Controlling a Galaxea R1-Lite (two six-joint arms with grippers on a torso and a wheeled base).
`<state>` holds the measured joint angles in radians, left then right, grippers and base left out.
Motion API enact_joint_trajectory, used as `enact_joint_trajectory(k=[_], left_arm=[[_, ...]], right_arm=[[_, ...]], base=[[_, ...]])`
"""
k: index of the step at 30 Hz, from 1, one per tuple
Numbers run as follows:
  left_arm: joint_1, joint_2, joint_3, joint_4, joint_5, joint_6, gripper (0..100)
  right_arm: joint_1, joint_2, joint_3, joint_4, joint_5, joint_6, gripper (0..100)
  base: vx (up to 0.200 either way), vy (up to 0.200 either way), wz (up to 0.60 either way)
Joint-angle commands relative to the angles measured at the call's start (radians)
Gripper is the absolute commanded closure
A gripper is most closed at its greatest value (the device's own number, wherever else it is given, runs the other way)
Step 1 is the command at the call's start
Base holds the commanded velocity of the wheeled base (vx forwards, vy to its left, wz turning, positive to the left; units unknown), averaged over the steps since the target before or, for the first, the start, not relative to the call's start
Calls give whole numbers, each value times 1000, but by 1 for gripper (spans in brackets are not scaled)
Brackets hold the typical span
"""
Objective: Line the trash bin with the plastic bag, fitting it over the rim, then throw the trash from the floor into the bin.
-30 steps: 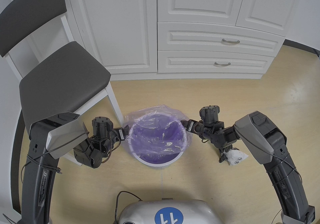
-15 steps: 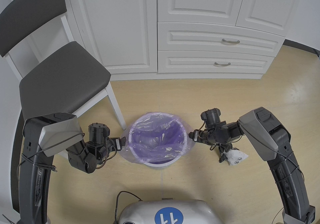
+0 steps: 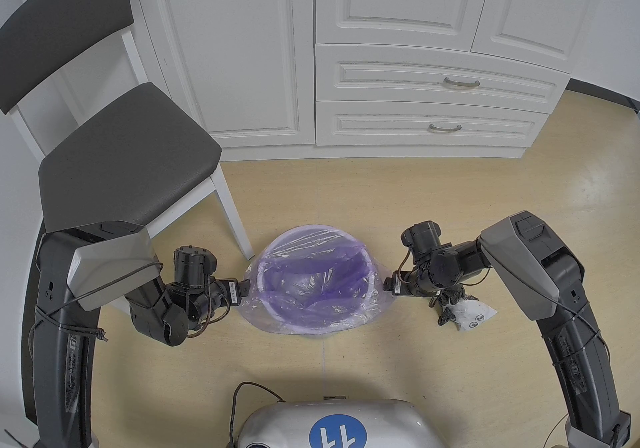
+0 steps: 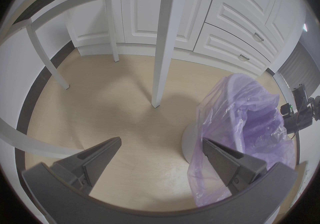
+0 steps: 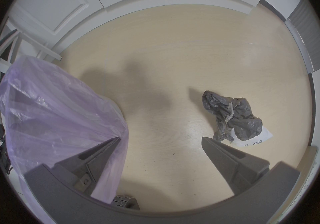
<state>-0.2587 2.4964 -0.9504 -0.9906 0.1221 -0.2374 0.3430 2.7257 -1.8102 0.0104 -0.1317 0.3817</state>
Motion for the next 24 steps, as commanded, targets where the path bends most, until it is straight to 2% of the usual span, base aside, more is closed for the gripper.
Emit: enact_joint_trajectory(k=[1,7,10,19,24], left_arm=[[-1,-36,18,-10,-1,0,0],[-13,-110,68,-11,-30,0,0],[-27,-125,82,-11,-32,1,0],[-27,-148,124,-37,-27,3,0],[-25,-183,133,-45,-27,33,0]], right_arm=[[-6,-93,55,3,-6,-1,0],[-7,-268,219,-4,1,-49,0],[-6,-374,328,-37,6,-107,0],[8,-440,526,-247,21,-213,0],[11,-488,566,-265,20,-225,0]], base=[[0,0,0],[0,0,0],[0,0,0],[0,0,0],[0,0,0]])
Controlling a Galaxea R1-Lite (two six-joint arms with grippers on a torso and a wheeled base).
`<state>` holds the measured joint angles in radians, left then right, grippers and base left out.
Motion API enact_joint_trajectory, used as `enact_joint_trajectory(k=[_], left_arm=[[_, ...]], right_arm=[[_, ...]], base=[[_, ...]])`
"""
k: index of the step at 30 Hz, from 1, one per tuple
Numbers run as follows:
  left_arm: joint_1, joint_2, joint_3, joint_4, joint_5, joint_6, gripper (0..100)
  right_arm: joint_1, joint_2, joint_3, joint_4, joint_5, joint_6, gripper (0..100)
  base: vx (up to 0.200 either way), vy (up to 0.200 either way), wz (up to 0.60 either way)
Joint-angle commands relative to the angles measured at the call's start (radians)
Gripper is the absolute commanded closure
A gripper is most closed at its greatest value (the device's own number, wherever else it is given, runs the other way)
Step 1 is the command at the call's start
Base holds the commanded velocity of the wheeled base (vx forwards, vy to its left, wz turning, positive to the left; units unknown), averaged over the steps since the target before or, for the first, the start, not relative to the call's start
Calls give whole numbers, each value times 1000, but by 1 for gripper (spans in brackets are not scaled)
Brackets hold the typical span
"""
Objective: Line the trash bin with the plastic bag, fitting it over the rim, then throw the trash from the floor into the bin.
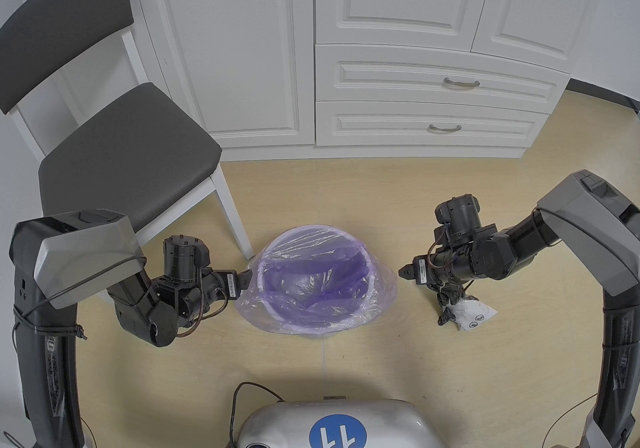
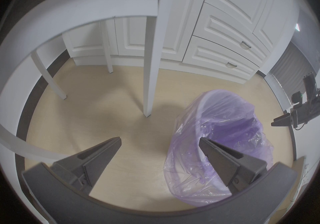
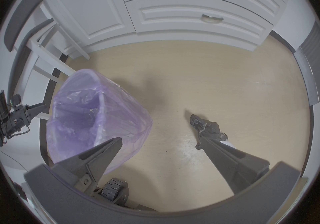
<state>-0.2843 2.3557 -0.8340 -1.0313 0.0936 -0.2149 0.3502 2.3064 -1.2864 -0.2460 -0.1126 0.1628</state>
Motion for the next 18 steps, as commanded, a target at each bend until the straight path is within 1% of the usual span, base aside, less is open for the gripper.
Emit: enact_joint_trajectory(k=[1,6,9,11,13,15,18], left_arm=[[0,-59,29,-4,3,14,0],[-9,-122,64,-4,-5,17,0],[-23,-142,81,-6,-3,19,0],[-35,-168,105,-6,-3,20,0],[-42,-185,115,-10,-5,20,0],[-47,-197,131,-38,-8,19,0],[-49,-199,188,-142,-58,20,0]], right_arm=[[6,-91,59,-10,1,-6,0],[36,-160,122,-19,1,-5,0],[56,-180,162,-61,2,-6,0],[79,-200,208,-119,-6,-11,0],[92,-217,228,-133,-6,-23,0],[98,-231,240,-134,-4,-35,0],[102,-242,249,-131,-4,-35,0]], base=[[0,0,0],[0,0,0],[0,0,0],[0,0,0],[0,0,0],[0,0,0],[0,0,0]])
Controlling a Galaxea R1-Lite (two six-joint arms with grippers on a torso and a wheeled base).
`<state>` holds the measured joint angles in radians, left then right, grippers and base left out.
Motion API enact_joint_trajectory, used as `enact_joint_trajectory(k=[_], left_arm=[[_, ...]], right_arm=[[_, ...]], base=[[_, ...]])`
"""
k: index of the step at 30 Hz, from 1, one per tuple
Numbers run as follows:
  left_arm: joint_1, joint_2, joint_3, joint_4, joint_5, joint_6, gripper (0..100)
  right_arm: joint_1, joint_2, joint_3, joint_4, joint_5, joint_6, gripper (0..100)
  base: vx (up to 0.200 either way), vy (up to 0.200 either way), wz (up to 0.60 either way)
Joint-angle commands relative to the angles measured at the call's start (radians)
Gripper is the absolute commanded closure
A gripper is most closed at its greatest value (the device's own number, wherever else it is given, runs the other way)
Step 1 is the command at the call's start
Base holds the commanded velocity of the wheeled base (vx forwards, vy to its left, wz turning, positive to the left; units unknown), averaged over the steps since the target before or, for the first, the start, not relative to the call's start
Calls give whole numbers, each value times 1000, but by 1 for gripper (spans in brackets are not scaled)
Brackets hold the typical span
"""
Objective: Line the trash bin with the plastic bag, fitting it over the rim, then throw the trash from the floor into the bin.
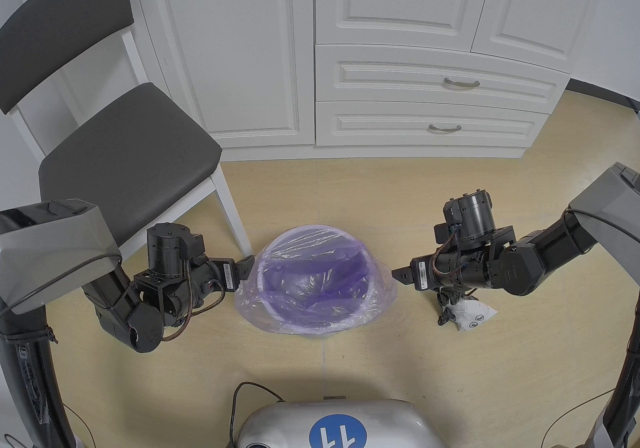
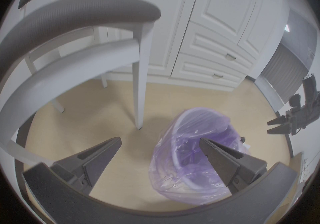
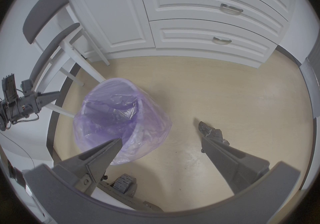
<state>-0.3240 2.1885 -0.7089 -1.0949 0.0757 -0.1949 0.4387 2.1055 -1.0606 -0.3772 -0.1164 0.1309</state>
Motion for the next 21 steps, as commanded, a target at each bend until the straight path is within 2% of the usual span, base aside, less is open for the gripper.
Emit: enact_joint_trajectory(k=[1,4,6,17,21], left_arm=[[-10,-26,86,-146,-73,0,0],[-10,-7,121,-284,-114,-3,0],[-10,2,132,-316,-114,2,0],[-23,-13,128,-309,-111,18,0],[-20,-4,135,-335,-116,51,0]], right_arm=[[17,-42,24,1,0,-4,0],[17,-39,22,4,0,-4,0],[18,-36,21,6,0,-4,0],[66,-1,11,-3,1,10,0],[84,13,16,-5,6,12,0]], base=[[0,0,0],[0,0,0],[0,0,0],[0,0,0],[0,0,0]])
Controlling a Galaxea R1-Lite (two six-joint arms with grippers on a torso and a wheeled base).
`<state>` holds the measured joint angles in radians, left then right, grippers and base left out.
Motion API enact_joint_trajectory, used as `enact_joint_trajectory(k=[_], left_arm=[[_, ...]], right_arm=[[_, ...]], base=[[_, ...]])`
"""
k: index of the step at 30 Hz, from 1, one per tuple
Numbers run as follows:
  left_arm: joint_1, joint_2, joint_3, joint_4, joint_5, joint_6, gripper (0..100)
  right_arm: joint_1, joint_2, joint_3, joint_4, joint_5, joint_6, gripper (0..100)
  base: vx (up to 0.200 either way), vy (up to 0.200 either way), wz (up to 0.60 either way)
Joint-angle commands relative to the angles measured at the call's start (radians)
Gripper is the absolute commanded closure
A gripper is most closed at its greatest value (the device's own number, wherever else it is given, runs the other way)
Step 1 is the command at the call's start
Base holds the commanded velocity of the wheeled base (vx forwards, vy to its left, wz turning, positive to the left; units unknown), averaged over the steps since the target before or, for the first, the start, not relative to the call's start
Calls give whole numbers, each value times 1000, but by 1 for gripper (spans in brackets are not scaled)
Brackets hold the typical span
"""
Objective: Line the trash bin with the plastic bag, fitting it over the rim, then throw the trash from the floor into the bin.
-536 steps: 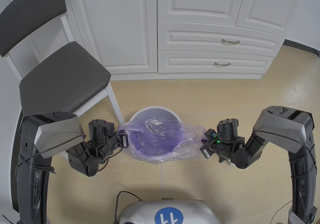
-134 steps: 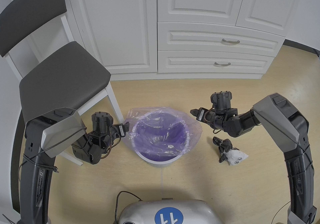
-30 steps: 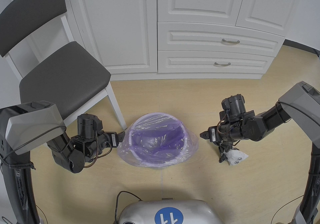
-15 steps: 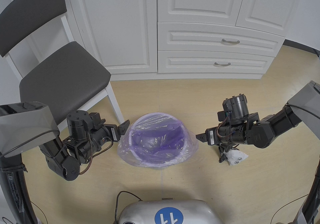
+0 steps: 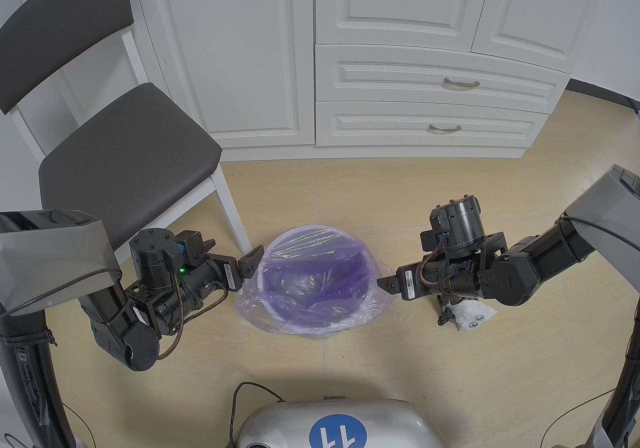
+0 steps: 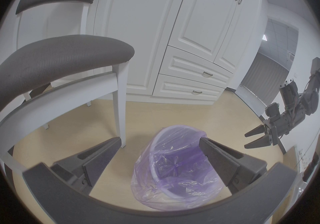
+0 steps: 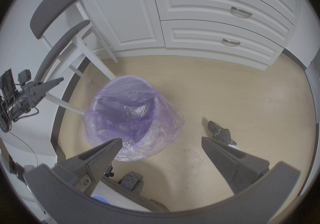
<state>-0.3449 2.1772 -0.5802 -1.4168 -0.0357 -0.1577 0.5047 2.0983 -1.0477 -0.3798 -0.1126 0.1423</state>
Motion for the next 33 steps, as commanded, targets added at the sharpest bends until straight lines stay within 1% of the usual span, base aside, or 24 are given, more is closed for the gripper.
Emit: enact_joint_trajectory(k=[1,2,4,6,10,12,17,19,21,22,23,24,26,28,29,30,33], left_arm=[[1,9,8,-22,-6,13,0],[1,9,10,-30,-7,13,0],[0,18,14,-88,-9,10,0],[0,30,22,-119,-9,12,0],[-2,30,30,-119,-9,10,0],[-19,33,39,-119,-6,10,0],[-25,21,37,-117,-1,9,0],[-23,16,33,-116,4,12,0],[-20,9,28,-110,5,13,0],[-20,7,28,-108,5,13,0],[-19,-11,22,-82,5,13,0],[-19,-14,20,-76,5,13,0],[-19,-62,-10,18,11,9,0],[-20,-86,-29,67,30,6,0],[-20,-96,-36,85,43,6,0],[-20,-108,-46,107,73,6,0],[-9,-123,-52,102,112,9,0]], right_arm=[[25,23,1,-1,4,0,0],[28,25,1,-1,4,0,0],[41,29,6,-2,5,2,0],[51,32,6,-2,5,3,0],[55,34,6,-2,5,16,0],[58,28,5,-2,7,37,0],[78,48,-9,-10,7,40,0],[91,66,-14,-39,5,42,0],[107,83,-26,-99,7,54,0],[107,85,-28,-102,7,54,0],[118,114,-66,-129,5,56,0],[120,121,-74,-128,5,52,0],[137,184,-181,-73,-1,6,0],[138,207,-262,7,-6,-35,0],[140,218,-304,44,-6,-44,0],[144,243,-390,110,-6,-47,0],[166,290,-540,233,-2,-47,0]], base=[[0,0,0],[0,0,0],[0,0,0],[-200,0,0],[-200,0,0],[0,0,0],[0,0,0],[0,0,0],[0,0,0],[0,0,0],[0,0,0],[0,0,0],[0,0,0],[0,0,0],[0,0,0],[0,0,0],[0,0,0]])
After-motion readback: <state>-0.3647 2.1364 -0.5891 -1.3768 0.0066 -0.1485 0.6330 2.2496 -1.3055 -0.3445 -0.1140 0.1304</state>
